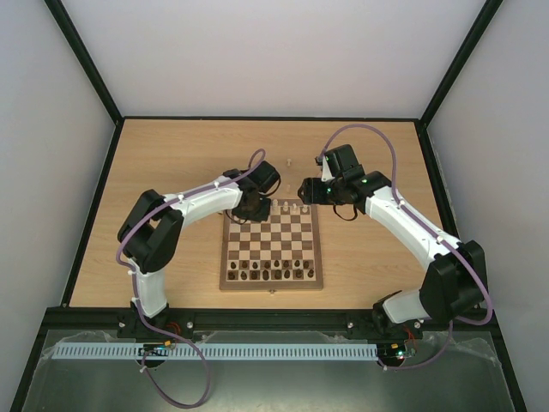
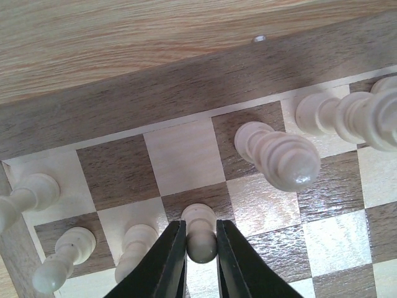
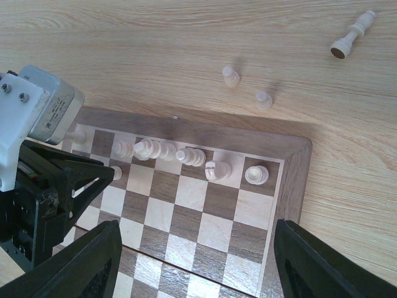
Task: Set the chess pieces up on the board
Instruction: Place the chess piece on the chessboard, then pick up the chess piece at the center of the board, then place the chess piece on the chessboard.
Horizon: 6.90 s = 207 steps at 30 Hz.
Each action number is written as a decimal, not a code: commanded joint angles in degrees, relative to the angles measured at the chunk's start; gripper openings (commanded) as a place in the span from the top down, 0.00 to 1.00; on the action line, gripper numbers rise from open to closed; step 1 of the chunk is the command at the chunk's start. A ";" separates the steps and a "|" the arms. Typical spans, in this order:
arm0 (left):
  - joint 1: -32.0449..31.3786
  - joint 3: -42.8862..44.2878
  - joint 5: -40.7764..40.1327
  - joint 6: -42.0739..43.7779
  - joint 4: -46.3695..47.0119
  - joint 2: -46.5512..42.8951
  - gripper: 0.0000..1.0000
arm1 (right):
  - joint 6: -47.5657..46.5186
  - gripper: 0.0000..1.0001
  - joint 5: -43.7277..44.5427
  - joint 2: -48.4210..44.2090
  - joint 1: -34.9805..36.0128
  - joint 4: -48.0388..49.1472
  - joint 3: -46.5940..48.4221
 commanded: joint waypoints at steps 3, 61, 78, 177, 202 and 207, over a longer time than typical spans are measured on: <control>-0.18 1.27 0.11 0.31 -1.09 0.53 0.77 | -0.49 0.32 -0.78 0.47 0.09 -0.98 -0.79; 0.86 -13.59 5.87 1.55 9.51 -38.95 0.01 | 3.23 0.02 -4.88 10.61 -1.91 -5.51 18.02; 3.58 -18.00 8.79 2.56 15.09 -38.66 0.01 | 1.30 0.13 10.25 32.64 -9.13 -9.93 33.62; -9.17 -40.57 -0.61 -3.77 65.34 -44.34 0.10 | 31.56 0.90 -24.54 -0.46 -3.35 30.58 -2.24; -0.37 -49.20 36.90 -47.11 106.34 -46.97 0.03 | 29.04 0.90 -18.01 -22.77 6.87 60.20 -17.57; -1.48 -50.32 33.85 -46.57 106.94 -48.74 0.08 | 29.67 0.90 -16.26 -22.13 9.67 62.45 -18.35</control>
